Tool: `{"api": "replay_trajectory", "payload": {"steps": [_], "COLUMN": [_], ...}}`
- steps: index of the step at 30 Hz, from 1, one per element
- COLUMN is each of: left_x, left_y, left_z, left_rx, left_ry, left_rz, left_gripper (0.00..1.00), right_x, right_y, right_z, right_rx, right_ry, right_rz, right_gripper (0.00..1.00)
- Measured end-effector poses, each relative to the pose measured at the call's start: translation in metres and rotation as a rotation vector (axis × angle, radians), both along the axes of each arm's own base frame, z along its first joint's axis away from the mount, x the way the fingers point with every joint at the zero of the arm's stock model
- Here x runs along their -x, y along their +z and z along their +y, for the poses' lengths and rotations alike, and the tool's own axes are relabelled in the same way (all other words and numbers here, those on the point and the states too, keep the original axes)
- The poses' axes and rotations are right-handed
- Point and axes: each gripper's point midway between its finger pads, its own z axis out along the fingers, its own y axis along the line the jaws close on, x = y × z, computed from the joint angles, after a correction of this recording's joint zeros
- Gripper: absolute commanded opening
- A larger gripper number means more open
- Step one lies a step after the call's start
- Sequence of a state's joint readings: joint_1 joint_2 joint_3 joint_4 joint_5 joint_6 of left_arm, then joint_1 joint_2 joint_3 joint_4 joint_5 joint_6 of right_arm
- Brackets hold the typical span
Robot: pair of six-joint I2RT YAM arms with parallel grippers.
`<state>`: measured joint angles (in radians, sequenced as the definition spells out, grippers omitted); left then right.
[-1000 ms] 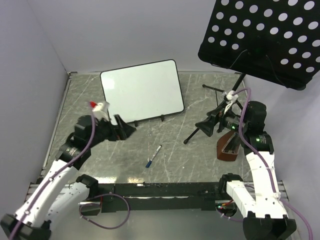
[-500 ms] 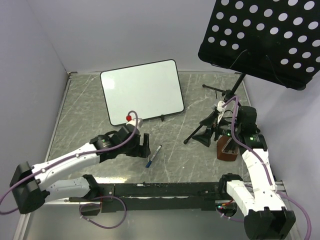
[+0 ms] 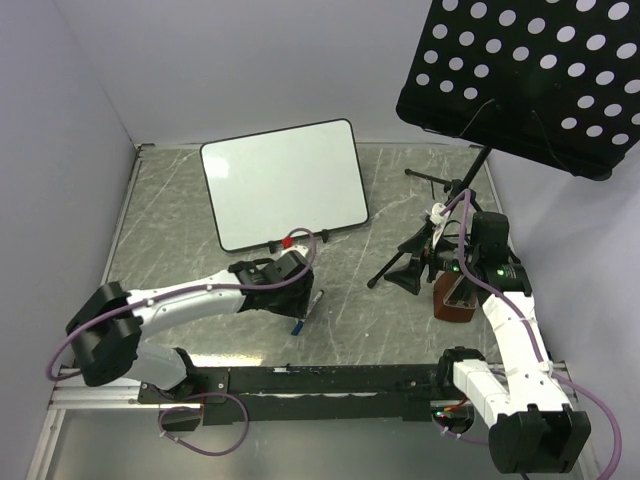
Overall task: Write a sentence on the whiteboard
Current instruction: Pick up the whiteboard marker from the center of the board.
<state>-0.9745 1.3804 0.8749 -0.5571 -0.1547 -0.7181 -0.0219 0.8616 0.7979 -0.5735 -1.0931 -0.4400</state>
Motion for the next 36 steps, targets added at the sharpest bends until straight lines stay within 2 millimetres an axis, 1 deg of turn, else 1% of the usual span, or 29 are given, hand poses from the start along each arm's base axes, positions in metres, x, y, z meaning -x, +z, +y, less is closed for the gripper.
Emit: {"api": "replay_trajectory", "payload": {"steps": [2, 4, 6, 10, 16, 22, 27, 31, 34, 35, 36], "left_x": [0.004, 0.006, 0.008, 0.009, 0.011, 0.008, 0.003, 0.001, 0.001, 0.001, 0.001], "left_y": [-0.007, -0.016, -0.024, -0.035, -0.047, -0.050, -0.050, -0.053, -0.054, -0.054, -0.054], "left_z": [-0.006, -0.012, -0.016, -0.019, -0.016, -0.021, -0.029, -0.031, -0.030, -0.030, -0.031], "left_rx": [-0.023, -0.051, -0.078, -0.117, -0.159, -0.167, -0.167, -0.174, -0.179, -0.180, -0.180], "left_ry": [-0.021, -0.041, -0.059, -0.084, -0.103, -0.114, -0.127, -0.131, -0.133, -0.133, -0.134], "left_rz": [0.016, 0.031, 0.044, 0.060, 0.079, 0.079, 0.072, 0.074, 0.073, 0.072, 0.072], "left_gripper": [0.47, 0.40, 0.35, 0.34, 0.32, 0.32, 0.27, 0.23, 0.17, 0.10, 0.07], "right_x": [0.000, 0.000, -0.001, -0.001, -0.001, -0.002, -0.002, -0.002, -0.002, -0.002, -0.002], "right_y": [-0.001, -0.003, -0.003, -0.003, -0.004, -0.004, -0.004, -0.004, -0.004, -0.004, -0.004], "right_z": [0.000, 0.000, 0.000, -0.001, -0.001, -0.001, -0.001, -0.001, -0.001, -0.001, -0.001], "right_rx": [0.000, 0.001, 0.002, 0.003, 0.007, 0.007, 0.007, 0.008, 0.008, 0.008, 0.008], "right_ry": [-0.001, -0.002, -0.003, -0.004, -0.009, -0.010, -0.010, -0.010, -0.010, -0.010, -0.010], "right_rz": [0.009, 0.015, 0.017, 0.018, 0.019, 0.018, 0.018, 0.019, 0.019, 0.019, 0.019], "right_gripper": [1.00, 1.00, 1.00, 1.00, 1.00, 1.00, 1.00, 1.00, 1.00, 1.00, 1.00]}}
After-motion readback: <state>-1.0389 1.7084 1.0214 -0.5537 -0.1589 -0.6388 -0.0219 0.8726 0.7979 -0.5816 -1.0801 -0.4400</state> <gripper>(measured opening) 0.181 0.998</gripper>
